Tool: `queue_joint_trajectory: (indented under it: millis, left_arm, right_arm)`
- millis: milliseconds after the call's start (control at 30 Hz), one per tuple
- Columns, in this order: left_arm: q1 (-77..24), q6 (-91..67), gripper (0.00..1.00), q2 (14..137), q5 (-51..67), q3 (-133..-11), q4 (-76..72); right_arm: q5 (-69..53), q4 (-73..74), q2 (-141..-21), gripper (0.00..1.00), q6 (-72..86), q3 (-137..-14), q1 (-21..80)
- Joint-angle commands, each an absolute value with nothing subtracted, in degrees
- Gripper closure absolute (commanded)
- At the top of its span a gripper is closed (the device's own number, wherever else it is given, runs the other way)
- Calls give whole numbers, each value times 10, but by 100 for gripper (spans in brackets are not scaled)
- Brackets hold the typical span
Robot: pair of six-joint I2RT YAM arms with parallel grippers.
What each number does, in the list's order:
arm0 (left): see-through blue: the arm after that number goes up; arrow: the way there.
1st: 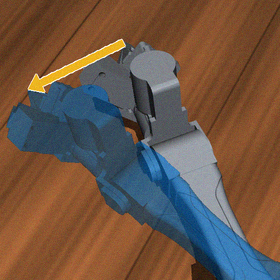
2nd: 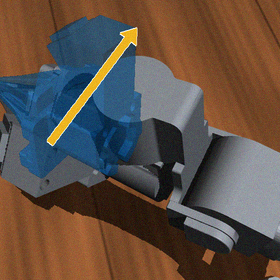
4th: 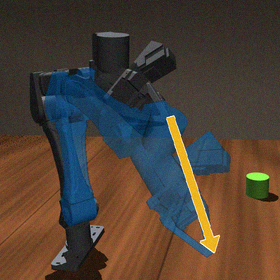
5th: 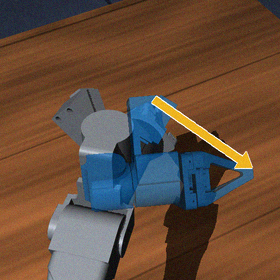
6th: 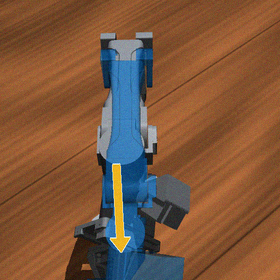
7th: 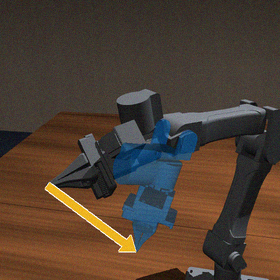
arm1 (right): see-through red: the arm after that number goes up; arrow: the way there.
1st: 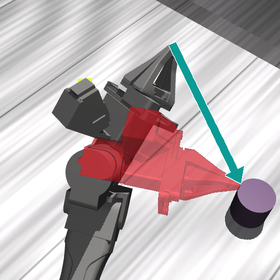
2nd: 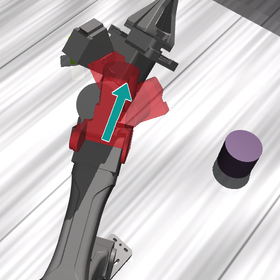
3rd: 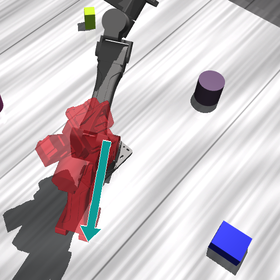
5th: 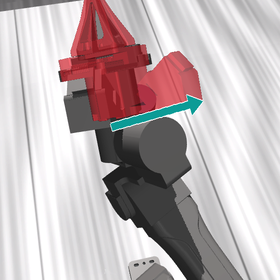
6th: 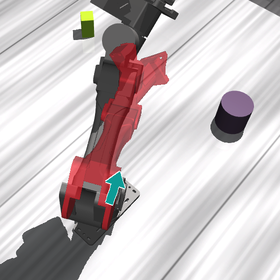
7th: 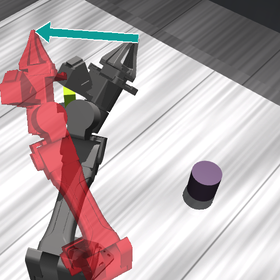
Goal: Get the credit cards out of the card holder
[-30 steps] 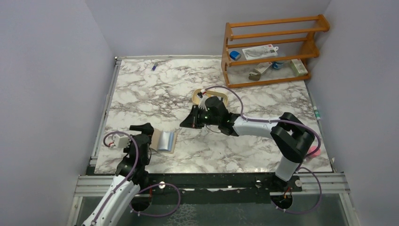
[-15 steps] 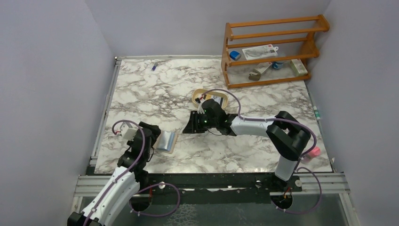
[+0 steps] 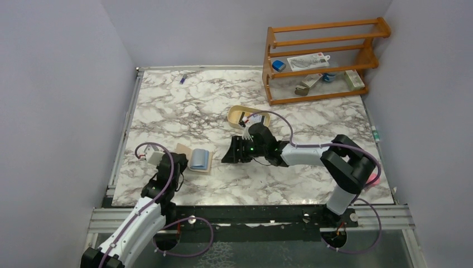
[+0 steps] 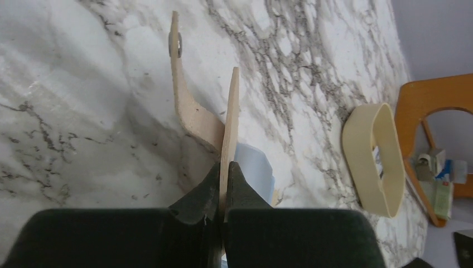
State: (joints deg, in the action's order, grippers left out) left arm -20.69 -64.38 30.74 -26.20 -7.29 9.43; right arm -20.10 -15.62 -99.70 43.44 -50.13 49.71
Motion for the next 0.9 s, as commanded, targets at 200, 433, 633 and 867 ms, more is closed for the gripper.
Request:
queue_joint_trajectory:
  millis: [200,433,633,867]
  left_arm:
    - [-204,-731,100,339,-224,-155,-38]
    - [-204,-780,100,357,-182,-190,-68]
    - [-205,-833,100,348,-162,-181,-113]
    - [-206,-871,100,344,-147,-179,-152]
  right_arm:
    - [-285,-507,-984,20,584,-360,474]
    - [-242,-668,-1004,18,706,-339,474]
    - [-235,-871,-1106,16,836,-342,474]
    - [-204,-982,-1182,8,897,-370,475]
